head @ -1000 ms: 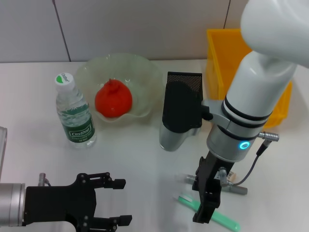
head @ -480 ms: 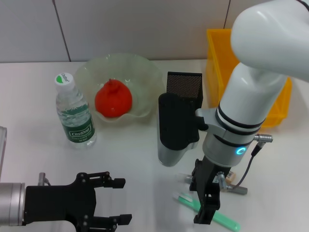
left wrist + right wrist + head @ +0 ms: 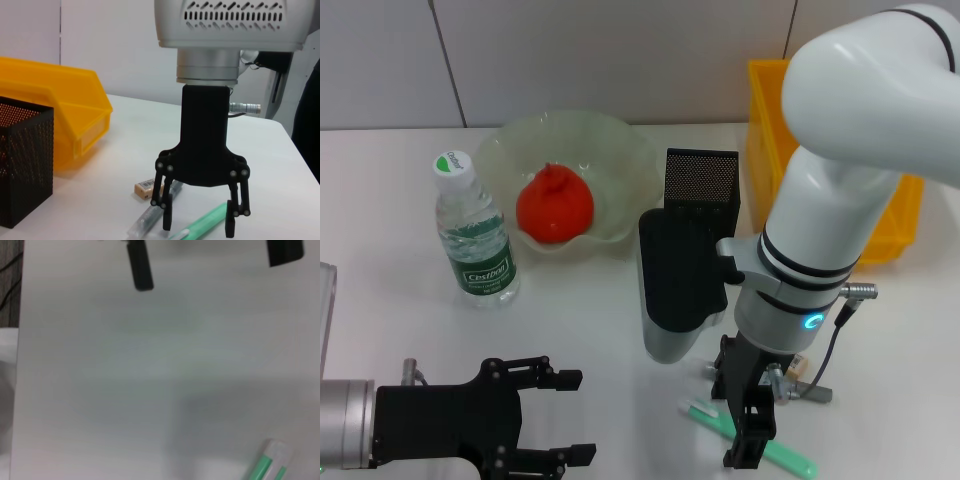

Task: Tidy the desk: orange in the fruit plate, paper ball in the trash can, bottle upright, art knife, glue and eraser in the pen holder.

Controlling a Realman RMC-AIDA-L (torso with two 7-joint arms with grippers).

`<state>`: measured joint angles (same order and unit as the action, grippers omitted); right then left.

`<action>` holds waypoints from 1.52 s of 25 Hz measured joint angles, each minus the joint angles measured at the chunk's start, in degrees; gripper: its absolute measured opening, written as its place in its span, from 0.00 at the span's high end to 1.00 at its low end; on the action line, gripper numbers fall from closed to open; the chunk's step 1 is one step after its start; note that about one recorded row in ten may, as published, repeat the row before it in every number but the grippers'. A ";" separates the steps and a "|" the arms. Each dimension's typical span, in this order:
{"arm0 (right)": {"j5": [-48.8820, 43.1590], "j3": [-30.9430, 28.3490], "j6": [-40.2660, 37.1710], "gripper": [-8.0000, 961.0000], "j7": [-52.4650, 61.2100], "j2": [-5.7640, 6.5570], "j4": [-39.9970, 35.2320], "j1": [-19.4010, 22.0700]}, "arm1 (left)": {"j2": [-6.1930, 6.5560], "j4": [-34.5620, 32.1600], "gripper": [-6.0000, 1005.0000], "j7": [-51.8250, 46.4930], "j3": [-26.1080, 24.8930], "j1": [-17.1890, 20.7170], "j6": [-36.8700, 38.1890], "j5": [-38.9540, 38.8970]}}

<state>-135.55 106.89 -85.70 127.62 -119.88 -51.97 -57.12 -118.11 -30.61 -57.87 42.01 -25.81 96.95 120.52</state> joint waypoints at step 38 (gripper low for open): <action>-0.35 2.49 1.42 0.56 0.65 0.00 0.14 -0.06 | -0.02 0.11 0.22 0.37 0.00 0.32 0.11 -0.38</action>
<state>-135.90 109.38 -84.28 128.27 -119.88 -51.83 -57.18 -118.13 -30.50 -57.50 42.01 -25.49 97.06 120.14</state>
